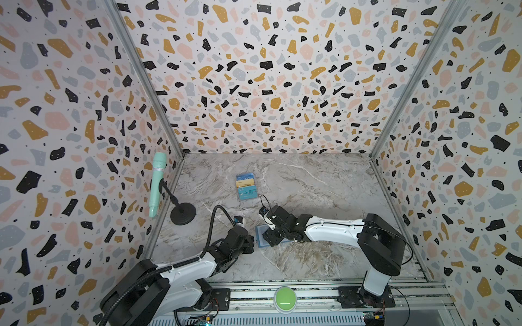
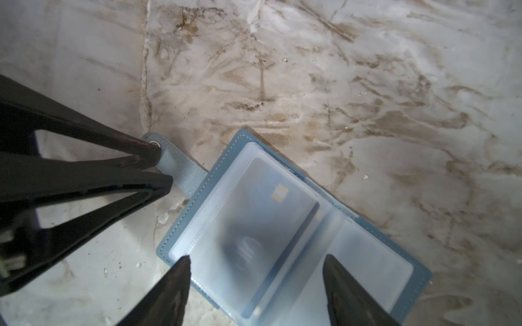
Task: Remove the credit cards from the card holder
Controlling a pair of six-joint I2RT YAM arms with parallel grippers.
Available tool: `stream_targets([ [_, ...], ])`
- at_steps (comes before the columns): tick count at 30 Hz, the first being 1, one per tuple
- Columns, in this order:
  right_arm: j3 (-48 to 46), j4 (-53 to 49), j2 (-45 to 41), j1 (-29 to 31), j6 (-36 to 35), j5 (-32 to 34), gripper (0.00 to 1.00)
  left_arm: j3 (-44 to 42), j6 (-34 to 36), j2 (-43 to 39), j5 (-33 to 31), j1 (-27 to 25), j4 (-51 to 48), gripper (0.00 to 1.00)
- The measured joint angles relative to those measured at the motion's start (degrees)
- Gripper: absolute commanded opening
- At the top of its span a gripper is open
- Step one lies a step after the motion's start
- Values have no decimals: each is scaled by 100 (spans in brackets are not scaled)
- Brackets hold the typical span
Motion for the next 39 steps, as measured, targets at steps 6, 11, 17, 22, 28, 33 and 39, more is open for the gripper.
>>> stream_targets([
  [6,120,-59,245,74,2,2,74,-59,-28,37,-31,0,175,29],
  [11,181,-168,376,85,4,90,71,-90,-57,39,-59,0,243,29],
  [17,192,-299,411,96,4,258,68,-111,-59,39,-85,-4,282,29],
  [22,258,-426,424,96,0,455,63,-111,-59,39,-96,-7,280,29],
  [28,273,-448,437,105,7,562,59,-111,-57,39,-111,-22,278,29],
  [33,269,-422,424,105,9,479,67,-111,-57,39,-114,-22,275,28],
  [39,205,-271,310,94,15,85,74,-109,-57,39,-116,-22,275,28],
])
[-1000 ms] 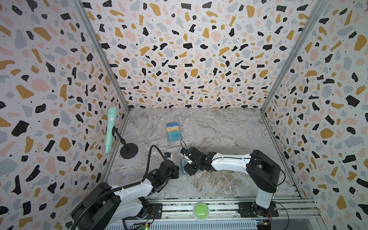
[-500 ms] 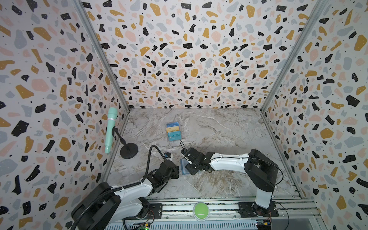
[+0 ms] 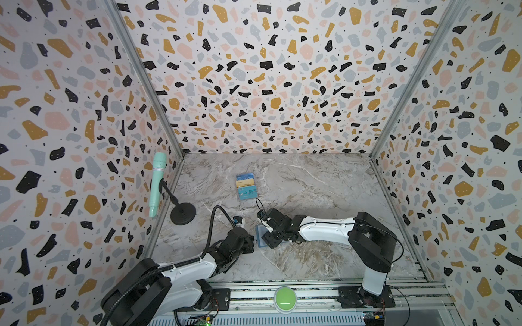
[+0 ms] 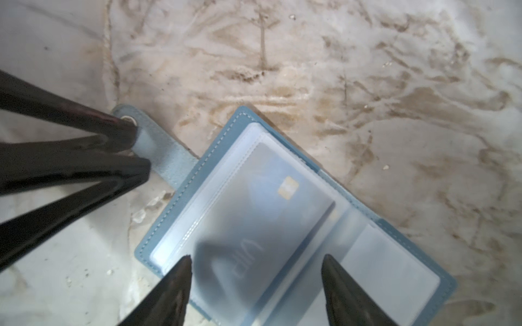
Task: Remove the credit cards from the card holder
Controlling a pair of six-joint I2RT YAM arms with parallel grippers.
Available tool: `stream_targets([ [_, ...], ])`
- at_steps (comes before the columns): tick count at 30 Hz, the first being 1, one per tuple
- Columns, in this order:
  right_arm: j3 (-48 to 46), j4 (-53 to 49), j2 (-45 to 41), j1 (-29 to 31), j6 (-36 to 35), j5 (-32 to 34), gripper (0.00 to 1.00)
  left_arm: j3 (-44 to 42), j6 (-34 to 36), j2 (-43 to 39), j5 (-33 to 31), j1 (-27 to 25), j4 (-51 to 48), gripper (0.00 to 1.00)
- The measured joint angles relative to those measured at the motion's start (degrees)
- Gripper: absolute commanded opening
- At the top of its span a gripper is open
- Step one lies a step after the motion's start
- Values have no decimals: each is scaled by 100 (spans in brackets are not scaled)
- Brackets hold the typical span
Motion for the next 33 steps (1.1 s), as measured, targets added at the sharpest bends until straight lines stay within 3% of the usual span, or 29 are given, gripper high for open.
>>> stream_targets([
  [19,146,-33,256,-4,-9,-157,71,0,2,-48,-7,0,-76,28],
  [27,236,-149,284,-4,-17,42,60,0,4,-48,-22,0,-81,28],
  [33,254,-205,284,4,-26,173,58,0,9,-46,-24,0,-81,28],
])
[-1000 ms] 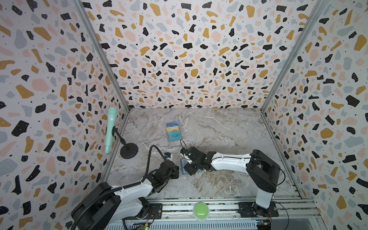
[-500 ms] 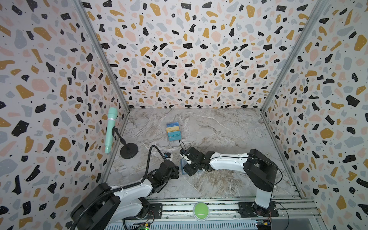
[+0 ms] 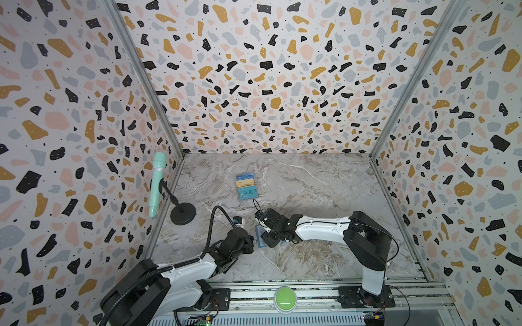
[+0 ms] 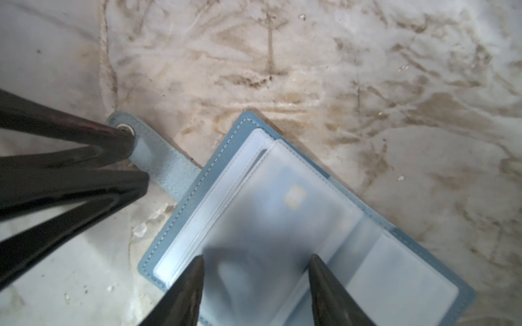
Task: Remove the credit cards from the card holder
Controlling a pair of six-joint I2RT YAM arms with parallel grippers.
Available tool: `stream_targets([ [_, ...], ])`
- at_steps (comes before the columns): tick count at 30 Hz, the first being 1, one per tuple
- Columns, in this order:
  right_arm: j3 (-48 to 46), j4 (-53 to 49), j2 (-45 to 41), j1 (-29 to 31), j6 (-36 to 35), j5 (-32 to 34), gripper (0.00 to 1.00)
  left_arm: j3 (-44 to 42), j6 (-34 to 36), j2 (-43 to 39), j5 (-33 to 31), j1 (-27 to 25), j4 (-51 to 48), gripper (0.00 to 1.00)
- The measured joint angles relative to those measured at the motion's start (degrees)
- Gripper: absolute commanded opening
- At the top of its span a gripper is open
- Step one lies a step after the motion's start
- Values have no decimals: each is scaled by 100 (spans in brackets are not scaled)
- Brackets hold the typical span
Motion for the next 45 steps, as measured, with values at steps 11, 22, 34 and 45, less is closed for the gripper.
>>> stream_targets([
  [11,-13,-144,-52,-35,-33,393,51,0,24,11,-17,-2,0,28],
  [22,-369,-378,-402,-531,-31,409,36,70,125,68,-39,-4,-66,28],
  [34,-743,-195,-925,-789,-96,-133,44,107,219,-114,155,-4,-284,28],
  [45,-872,498,-1008,-61,-424,-511,68,151,275,-267,74,-4,-367,28],
])
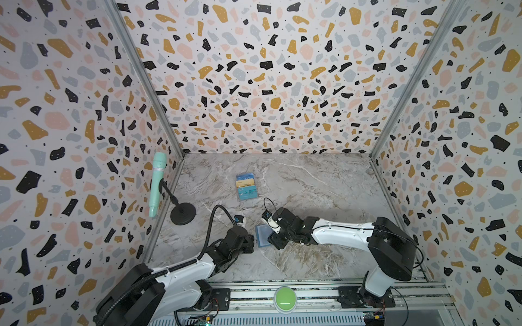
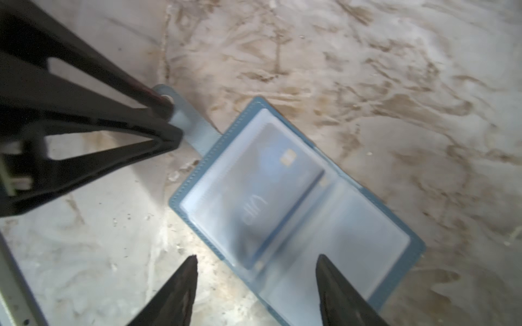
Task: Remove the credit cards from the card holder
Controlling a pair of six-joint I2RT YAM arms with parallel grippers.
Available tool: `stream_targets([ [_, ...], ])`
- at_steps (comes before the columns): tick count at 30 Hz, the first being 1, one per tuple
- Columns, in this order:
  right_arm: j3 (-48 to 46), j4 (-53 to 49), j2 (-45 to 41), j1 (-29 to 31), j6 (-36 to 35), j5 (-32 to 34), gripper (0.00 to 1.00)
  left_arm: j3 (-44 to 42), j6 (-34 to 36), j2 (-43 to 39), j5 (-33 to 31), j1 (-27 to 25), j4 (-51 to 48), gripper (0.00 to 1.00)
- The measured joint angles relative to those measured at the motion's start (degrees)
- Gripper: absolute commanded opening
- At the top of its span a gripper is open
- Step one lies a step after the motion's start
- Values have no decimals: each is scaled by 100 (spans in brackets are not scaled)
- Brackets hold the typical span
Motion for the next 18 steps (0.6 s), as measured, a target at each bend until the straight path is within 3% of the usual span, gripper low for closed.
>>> stream_targets([
  [6,407,50,684,203,-81,87,68,-59,-24,11,-240,0,15,28],
  [12,487,-11,802,251,-120,256,65,-125,-28,15,-341,0,20,28],
  [18,487,-55,804,256,-146,363,57,-188,-33,15,-352,0,46,28],
])
